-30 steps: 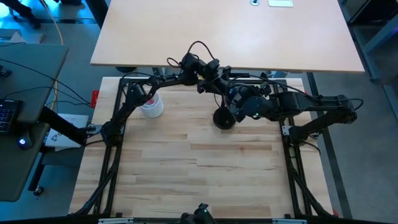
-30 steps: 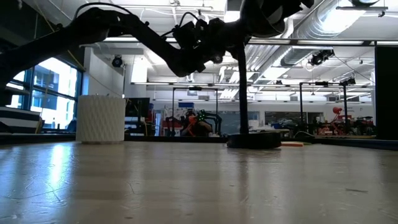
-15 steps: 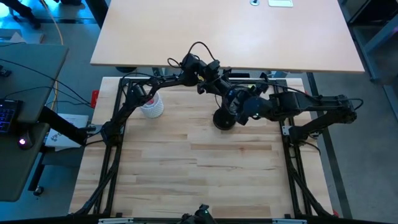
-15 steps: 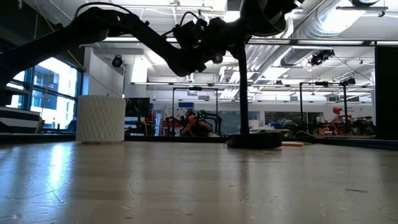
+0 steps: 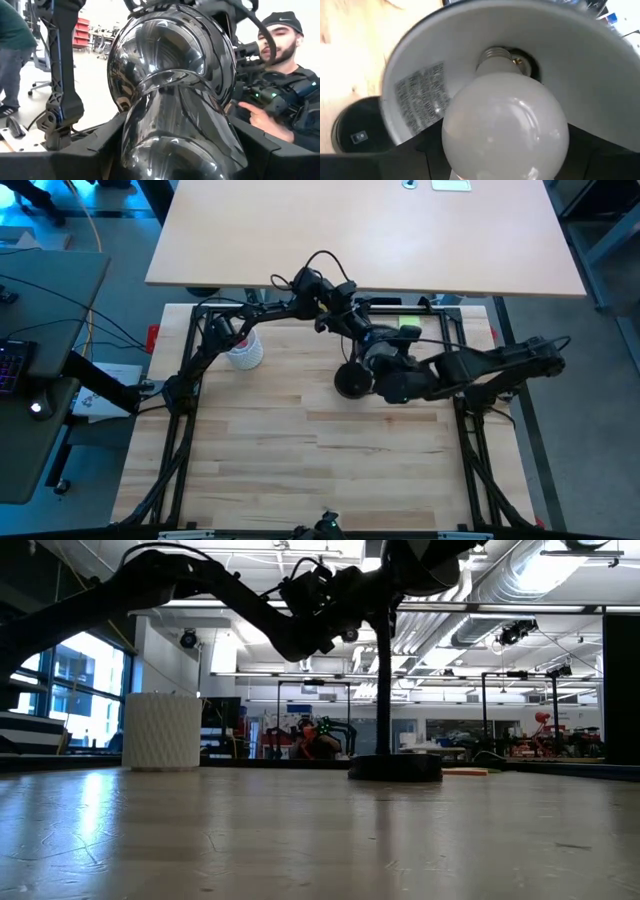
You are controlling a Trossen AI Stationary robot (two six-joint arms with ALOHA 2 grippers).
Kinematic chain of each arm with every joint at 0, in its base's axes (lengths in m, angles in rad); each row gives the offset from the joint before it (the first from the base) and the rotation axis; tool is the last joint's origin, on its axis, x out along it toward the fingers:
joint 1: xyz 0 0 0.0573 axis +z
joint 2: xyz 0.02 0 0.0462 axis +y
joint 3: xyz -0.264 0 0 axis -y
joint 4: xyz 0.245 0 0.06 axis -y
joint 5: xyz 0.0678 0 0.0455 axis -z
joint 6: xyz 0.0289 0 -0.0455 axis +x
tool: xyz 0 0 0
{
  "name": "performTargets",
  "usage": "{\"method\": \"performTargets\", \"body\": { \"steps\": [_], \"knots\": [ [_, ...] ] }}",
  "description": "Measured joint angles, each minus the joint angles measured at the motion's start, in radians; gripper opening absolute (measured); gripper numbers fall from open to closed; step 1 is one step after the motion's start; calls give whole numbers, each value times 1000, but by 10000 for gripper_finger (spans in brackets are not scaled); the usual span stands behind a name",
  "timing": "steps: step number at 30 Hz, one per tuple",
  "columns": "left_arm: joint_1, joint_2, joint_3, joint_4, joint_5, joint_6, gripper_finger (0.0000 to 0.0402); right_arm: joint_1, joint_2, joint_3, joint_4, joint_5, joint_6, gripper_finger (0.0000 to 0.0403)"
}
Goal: Screw lightbulb
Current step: Insert the light bulb into the desk lamp
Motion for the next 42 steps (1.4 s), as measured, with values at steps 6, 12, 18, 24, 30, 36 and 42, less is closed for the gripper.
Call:
{"method": "performTargets", "body": {
  "steps": [6,12,18,24,30,36,42],
  "knots": [
    [-29,0,0,-37,-3,23,255,7,37,0,-71,32,90,246],
    [-53,0,0,-40,-5,30,255,17,36,0,-92,40,110,246],
    [-54,1,0,-42,-11,27,255,19,36,0,-118,55,123,246],
    [-54,1,0,-43,-16,25,255,22,37,0,-134,81,128,246],
    [-55,1,0,-42,-15,25,255,30,37,0,-136,87,133,246],
    [-56,2,0,-40,-12,28,255,63,37,0,-136,144,141,246],
    [-56,2,-1,-42,-21,24,255,57,18,0,-150,129,178,246]
  ]
}}
